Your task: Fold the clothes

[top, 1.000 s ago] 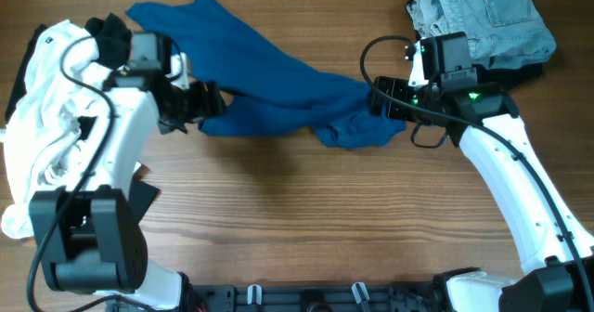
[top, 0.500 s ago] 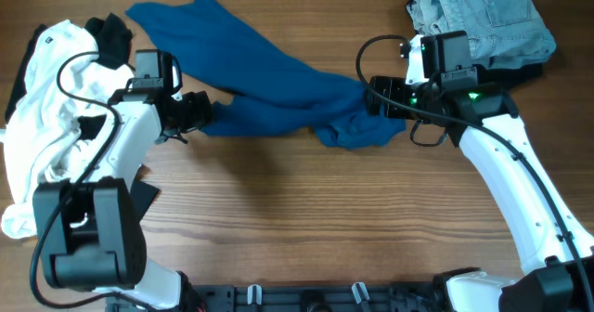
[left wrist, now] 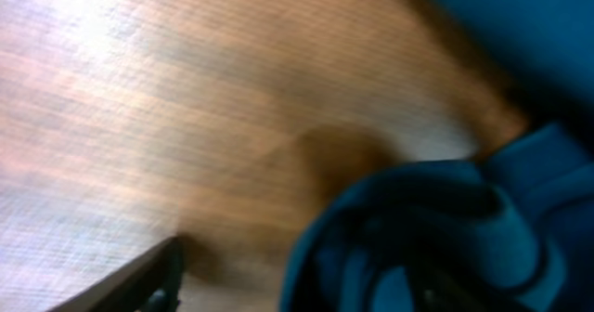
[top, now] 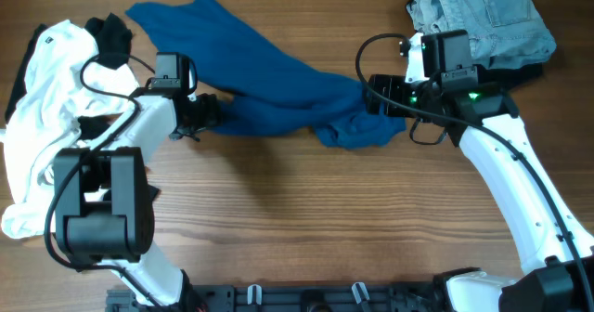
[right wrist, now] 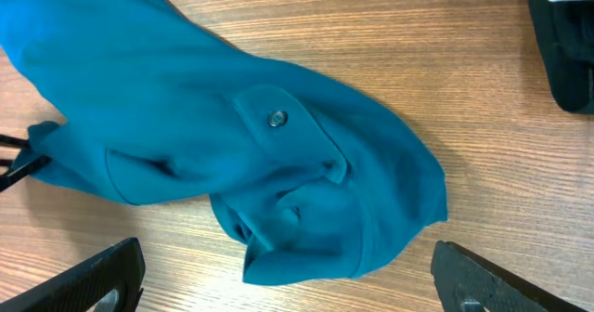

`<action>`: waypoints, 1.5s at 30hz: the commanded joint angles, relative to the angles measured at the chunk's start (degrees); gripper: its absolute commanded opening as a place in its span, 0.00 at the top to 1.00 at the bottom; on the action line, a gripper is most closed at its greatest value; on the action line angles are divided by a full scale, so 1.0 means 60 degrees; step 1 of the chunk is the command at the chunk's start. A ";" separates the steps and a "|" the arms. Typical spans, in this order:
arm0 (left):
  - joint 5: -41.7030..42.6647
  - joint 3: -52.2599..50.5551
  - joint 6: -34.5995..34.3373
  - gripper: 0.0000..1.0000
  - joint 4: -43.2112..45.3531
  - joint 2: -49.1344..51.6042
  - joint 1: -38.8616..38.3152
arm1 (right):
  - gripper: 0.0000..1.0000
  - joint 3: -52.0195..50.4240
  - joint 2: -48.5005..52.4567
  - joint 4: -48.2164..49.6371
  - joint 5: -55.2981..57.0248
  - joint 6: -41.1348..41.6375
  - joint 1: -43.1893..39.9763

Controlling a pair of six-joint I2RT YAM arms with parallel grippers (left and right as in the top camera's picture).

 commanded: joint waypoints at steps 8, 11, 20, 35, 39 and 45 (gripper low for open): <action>0.1370 -0.0390 -0.0022 0.96 0.0404 0.0299 -0.1169 | 0.00 0.0036 0.0091 0.0219 -0.0157 0.0262 -0.0055; 0.2014 -0.0379 -0.0321 0.96 0.0412 0.0211 -0.1406 | 0.00 0.0062 0.0087 0.0291 -0.0255 0.0841 -0.0375; 0.2273 -0.0120 -0.1042 0.96 0.0408 -0.1049 -0.3439 | 0.00 0.0066 -0.0353 0.0291 -0.1639 0.0193 -0.2433; -0.0594 0.2058 -0.1264 0.96 0.0525 -0.4849 -0.4419 | 0.01 0.0062 -0.0674 -0.0288 -0.3118 -0.0987 -0.3377; -0.0994 0.2095 -0.1260 0.96 0.1300 -0.5104 -0.4098 | 0.01 0.0062 -0.0674 -0.0474 -0.4007 -0.1577 -0.3279; -0.0984 0.2095 -0.1268 0.96 0.2346 -0.5140 -0.4058 | 0.02 0.0062 -0.0670 -0.0146 -0.4714 -0.2703 -0.2084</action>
